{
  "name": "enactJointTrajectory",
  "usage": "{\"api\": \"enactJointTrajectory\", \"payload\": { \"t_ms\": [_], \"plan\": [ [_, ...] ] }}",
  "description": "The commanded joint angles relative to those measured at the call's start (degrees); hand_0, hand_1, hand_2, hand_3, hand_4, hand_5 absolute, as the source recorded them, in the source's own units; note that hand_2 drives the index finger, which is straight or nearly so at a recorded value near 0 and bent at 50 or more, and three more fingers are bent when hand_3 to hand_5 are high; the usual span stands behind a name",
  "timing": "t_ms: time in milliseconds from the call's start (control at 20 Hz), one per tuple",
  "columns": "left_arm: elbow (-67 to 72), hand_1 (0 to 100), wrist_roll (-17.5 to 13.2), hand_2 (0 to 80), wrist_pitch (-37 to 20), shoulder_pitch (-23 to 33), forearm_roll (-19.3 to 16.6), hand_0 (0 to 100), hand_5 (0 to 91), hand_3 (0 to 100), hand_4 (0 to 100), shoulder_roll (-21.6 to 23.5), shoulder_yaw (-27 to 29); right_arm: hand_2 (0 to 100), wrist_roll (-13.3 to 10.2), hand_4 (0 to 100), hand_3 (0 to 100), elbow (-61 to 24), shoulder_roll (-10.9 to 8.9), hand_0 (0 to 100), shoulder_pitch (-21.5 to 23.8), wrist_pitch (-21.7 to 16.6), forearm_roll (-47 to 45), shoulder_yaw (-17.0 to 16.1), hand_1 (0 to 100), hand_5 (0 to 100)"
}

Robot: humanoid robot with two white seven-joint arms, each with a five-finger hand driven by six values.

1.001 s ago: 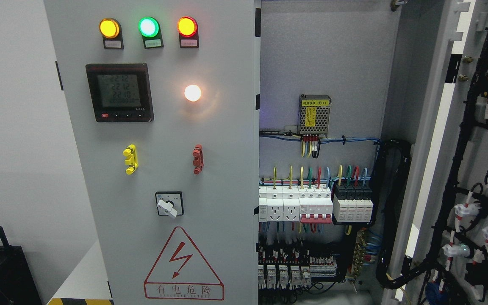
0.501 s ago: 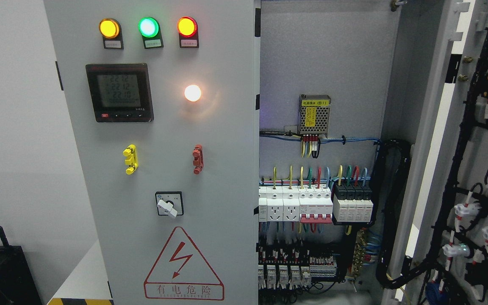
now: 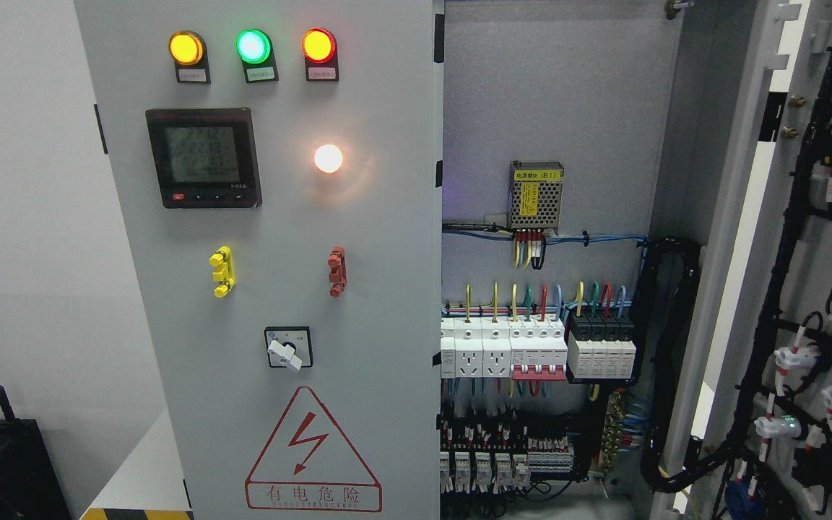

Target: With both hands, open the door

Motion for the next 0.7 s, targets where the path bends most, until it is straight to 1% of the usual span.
{"api": "enactJointTrajectory", "payload": {
  "t_ms": [0, 150, 200, 300, 451, 651],
  "plan": [
    [19.0, 0, 3.3, 0.0, 0.3, -1.5, -3.6, 0, 0.0, 0, 3, -12.7, 2.3, 0, 0.0, 0, 0, 0.0, 0.0, 11, 0.0, 0.0, 0.0, 0.0, 0, 0],
    [19.0, 0, 3.4, 0.0, 1.1, -1.5, -7.3, 0, 0.0, 0, 3, -12.8, 3.4, 0, 0.0, 0, 0, 0.0, 0.0, 11, 0.0, 0.0, 0.0, -0.1, 0, 0],
    [19.0, 0, 3.4, 0.0, 1.5, -1.5, -8.0, 0, 0.0, 0, 3, -12.8, 3.4, 0, 0.0, 0, 0, 0.0, 0.0, 11, 0.0, 0.0, 0.0, 0.0, 0, 0],
    [19.0, 0, 3.6, 0.0, 3.1, -1.5, -8.8, 0, 0.0, 0, 3, -12.8, 3.4, 0, 0.0, 0, 0, 0.0, 0.0, 11, 0.0, 0.0, 0.0, 0.0, 0, 0],
    [18.3, 0, 6.9, 0.0, 7.8, -1.5, -9.7, 0, 0.0, 0, 3, -12.8, 3.4, 0, 0.0, 0, 0, 0.0, 0.0, 11, 0.0, 0.0, 0.0, 0.0, 0, 0],
    [18.3, 0, 7.4, 0.0, 8.7, -1.5, -9.7, 0, 0.0, 0, 3, -12.7, 3.4, 0, 0.0, 0, 0, 0.0, 0.0, 11, 0.0, 0.0, 0.0, 0.0, 0, 0]
  ]
}}
